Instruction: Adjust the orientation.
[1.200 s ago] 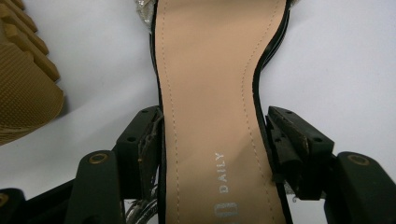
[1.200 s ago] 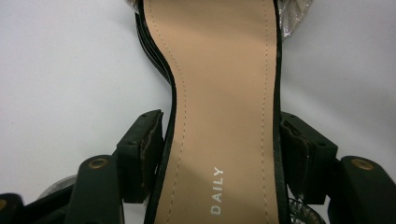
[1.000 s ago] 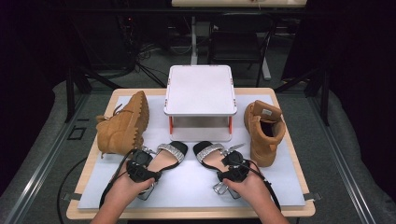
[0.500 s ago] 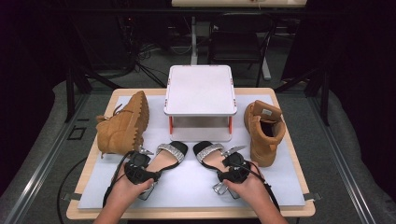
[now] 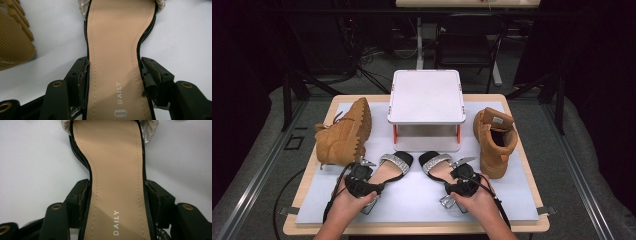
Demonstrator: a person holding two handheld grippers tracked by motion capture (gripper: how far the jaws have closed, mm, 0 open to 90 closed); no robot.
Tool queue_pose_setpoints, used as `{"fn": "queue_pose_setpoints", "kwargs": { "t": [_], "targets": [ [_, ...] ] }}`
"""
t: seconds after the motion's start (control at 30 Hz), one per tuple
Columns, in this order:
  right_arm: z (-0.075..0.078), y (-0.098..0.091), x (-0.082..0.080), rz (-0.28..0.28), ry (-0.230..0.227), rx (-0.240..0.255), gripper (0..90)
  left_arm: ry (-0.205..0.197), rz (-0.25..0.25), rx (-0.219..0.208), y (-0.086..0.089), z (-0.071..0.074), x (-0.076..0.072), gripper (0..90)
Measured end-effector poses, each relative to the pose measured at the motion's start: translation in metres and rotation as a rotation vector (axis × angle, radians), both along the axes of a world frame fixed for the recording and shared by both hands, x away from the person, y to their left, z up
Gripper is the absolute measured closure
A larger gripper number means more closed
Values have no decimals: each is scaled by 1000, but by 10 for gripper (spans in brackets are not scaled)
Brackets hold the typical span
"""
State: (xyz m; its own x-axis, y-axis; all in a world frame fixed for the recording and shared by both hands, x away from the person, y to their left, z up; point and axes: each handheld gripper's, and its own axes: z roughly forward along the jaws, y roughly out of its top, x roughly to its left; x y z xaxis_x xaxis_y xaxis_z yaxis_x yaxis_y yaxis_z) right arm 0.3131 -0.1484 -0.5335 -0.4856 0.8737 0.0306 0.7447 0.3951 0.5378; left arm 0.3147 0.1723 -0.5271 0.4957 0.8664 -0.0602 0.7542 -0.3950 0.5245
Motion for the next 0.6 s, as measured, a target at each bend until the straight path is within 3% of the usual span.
{"fn": "queue_pose_setpoints", "kwargs": {
  "t": [0.33, 0.6],
  "targets": [
    [0, 0, 1, 3, 6, -4, 398, 5, -45, 41, -2, 1, 2, 396],
    [0, 1, 0, -12, 0, -3, 407, -3, 3, 7, 0, 0, 0, 420]
  ]
}}
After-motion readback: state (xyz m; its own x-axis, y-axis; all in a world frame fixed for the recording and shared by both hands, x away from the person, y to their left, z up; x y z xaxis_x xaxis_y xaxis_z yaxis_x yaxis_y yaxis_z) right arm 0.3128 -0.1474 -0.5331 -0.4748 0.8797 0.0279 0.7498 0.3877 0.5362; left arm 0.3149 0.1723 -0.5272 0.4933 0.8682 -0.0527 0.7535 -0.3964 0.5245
